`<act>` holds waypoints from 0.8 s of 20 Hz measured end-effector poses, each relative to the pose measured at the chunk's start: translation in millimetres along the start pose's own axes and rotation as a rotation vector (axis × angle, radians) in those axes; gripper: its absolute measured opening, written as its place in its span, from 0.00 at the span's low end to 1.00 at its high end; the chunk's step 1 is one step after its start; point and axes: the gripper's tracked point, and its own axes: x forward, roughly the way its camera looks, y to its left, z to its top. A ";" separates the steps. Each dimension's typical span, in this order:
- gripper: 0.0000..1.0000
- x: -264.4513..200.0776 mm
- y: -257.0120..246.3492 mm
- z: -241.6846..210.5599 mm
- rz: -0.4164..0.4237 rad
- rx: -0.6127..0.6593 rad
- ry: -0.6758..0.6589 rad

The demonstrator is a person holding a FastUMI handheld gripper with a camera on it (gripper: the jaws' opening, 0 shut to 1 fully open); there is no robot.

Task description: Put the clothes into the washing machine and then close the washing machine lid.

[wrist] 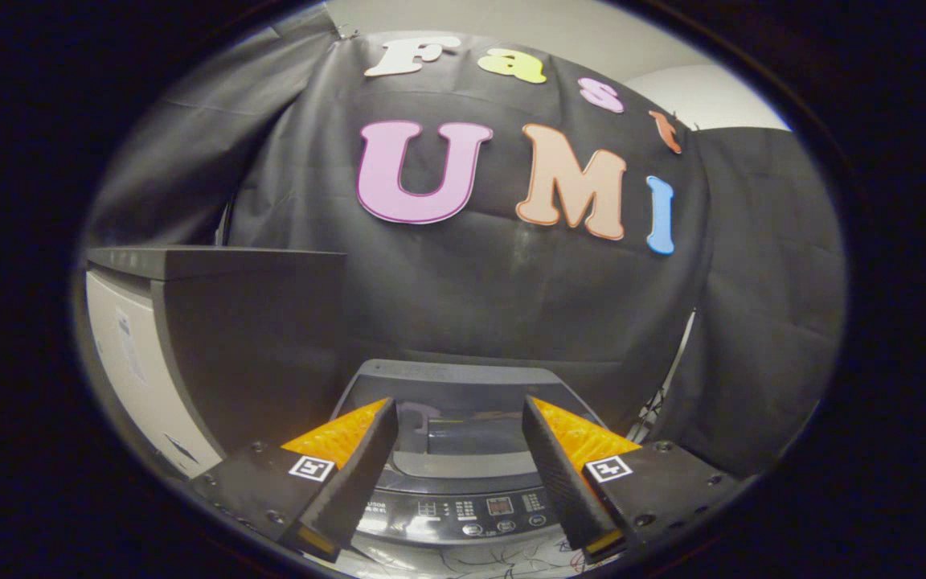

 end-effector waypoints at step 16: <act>0.97 -80.0 17.6 -29.6 0.032 -0.012 -0.036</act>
